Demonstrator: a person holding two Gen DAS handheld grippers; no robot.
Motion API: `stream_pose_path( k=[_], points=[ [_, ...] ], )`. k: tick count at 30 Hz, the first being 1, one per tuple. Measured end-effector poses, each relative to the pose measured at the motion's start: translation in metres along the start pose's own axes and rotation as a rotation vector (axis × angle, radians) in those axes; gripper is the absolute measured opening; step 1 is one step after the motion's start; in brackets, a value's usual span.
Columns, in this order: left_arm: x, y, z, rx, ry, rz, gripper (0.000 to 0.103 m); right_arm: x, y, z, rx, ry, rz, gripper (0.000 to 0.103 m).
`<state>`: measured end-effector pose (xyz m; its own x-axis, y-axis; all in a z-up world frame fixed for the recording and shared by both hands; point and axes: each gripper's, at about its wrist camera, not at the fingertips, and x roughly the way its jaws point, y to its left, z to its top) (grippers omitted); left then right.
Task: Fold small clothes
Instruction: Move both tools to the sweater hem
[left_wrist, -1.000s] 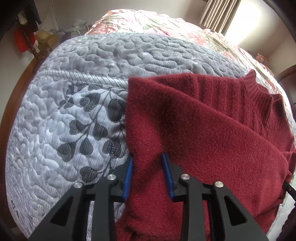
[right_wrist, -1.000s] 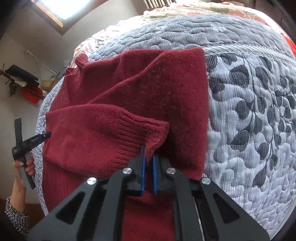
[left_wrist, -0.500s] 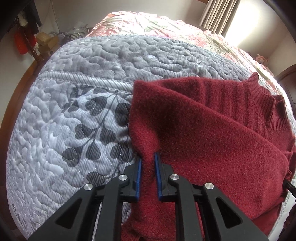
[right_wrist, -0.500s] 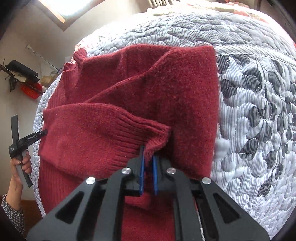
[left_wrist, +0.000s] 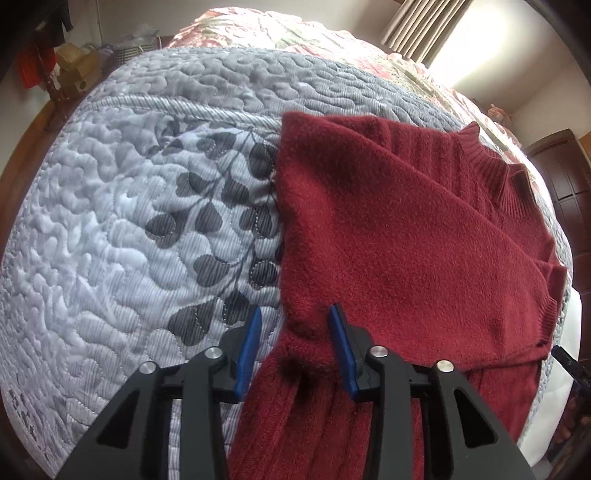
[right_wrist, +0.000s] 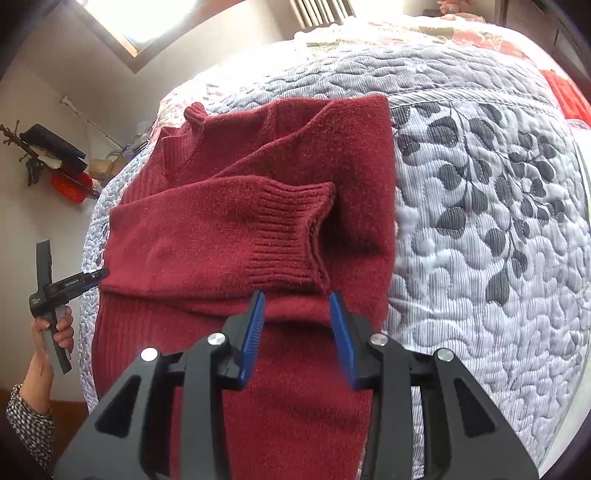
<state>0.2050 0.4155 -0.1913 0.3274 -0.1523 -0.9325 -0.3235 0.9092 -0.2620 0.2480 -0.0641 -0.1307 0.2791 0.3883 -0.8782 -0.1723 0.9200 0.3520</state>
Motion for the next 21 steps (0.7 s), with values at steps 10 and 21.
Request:
stream_pose_path(
  k=[10, 21],
  points=[
    [0.001, 0.01, -0.007, -0.044, -0.017, 0.029, 0.012, -0.007, -0.007, -0.029, 0.014, 0.019, -0.044, 0.037],
    [-0.051, 0.0, -0.084, 0.119, -0.024, 0.091, 0.054, -0.043, -0.012, -0.093, 0.005, 0.038, -0.063, 0.049]
  ],
)
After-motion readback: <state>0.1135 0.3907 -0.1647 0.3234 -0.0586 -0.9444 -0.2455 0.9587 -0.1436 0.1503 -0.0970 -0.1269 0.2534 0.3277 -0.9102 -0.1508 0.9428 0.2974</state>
